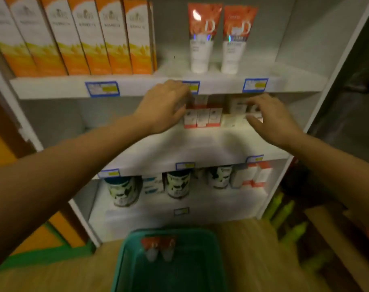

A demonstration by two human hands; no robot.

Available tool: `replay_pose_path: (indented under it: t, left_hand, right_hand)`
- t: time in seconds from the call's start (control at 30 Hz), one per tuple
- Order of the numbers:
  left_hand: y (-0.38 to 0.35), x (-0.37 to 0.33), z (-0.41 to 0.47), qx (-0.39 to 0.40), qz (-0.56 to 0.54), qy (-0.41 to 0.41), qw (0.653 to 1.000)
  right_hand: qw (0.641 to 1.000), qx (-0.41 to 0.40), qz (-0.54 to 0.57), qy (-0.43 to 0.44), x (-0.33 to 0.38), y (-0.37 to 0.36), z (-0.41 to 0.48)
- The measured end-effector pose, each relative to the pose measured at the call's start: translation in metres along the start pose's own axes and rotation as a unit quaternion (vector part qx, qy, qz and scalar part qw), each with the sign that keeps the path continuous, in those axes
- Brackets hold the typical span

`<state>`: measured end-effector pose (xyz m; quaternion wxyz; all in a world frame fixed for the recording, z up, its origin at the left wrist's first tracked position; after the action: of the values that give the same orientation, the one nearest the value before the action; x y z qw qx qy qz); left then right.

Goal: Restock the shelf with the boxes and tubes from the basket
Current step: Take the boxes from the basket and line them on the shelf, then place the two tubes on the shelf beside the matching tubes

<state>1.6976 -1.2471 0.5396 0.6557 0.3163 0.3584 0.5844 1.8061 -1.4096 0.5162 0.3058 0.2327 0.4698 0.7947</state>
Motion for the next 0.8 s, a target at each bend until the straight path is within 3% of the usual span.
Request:
replay_pose_path:
  t: [0.3,0.5,0.8]
  left_hand:
    - [-0.142,0.024,-0.172,0.204,-0.052,0.127,0.969]
    - [-0.237,0.070,-0.269,0.341,-0.051,0.204,0.916]
    - [-0.351,0.115,-0.341,0.418,-0.032,0.271,0.866]
  right_hand:
    - [0.978,0.195,0.069,-0.004,0.042,-0.159,-0.133]
    - [0.939,0.332,0.085,-0.018,0.067,-0.268,-0.181]
    - [0.887,0.453,0.070,0.047,0.112,-0.421,-0.220]
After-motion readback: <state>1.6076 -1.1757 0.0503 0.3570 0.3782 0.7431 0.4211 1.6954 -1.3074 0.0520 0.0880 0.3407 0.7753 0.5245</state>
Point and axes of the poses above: each hand's wrist, its own z-axis towards the middle knuckle, its own y-axis out of the back of the hand, x = y × z, the point moved 9 cm from there along z, towards the middle knuckle, and after that the axes turned 8 degrees about -z, right-handed, at the moved point
